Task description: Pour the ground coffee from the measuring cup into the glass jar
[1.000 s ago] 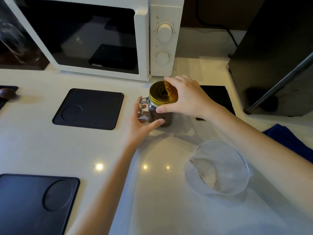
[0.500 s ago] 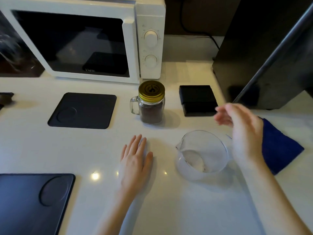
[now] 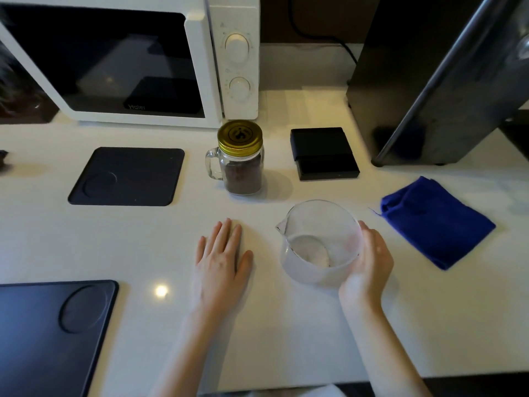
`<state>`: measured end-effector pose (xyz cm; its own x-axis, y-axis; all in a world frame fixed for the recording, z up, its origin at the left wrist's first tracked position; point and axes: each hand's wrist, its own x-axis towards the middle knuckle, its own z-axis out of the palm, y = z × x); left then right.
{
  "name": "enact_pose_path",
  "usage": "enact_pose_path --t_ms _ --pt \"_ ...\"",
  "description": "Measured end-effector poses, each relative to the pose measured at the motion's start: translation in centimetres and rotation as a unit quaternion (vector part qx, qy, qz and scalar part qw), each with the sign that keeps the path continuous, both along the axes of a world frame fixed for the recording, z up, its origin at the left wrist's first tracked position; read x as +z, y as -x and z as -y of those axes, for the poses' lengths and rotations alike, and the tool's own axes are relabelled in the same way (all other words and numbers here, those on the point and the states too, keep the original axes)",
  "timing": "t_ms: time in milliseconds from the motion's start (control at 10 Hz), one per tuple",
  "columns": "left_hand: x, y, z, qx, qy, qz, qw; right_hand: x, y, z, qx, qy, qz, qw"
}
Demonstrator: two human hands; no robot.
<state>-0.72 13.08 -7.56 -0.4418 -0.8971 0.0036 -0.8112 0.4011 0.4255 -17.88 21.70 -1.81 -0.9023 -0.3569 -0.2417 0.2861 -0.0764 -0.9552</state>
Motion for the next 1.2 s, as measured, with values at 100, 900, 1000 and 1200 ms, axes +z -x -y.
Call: enact_pose_path --t_ms 100,900,1000,1200 --pt "0.1 0.0 0.0 0.001 -0.002 -0.002 1.000 0.3 0.4 1.2 -0.009 -0.017 0.031 0.999" --pt "1.2 0.1 -0.1 0.015 -0.024 -0.022 0.999 0.8 3.6 12.1 0.052 -0.002 -0.017 0.998" --pt "1.1 0.2 -0.1 0.012 -0.027 -0.025 0.999 0.9 3.4 12.0 0.064 -0.002 -0.027 0.998" --pt "0.9 0.0 0.0 0.007 -0.028 -0.013 0.999 0.7 4.5 11.4 0.042 0.003 -0.020 0.999"
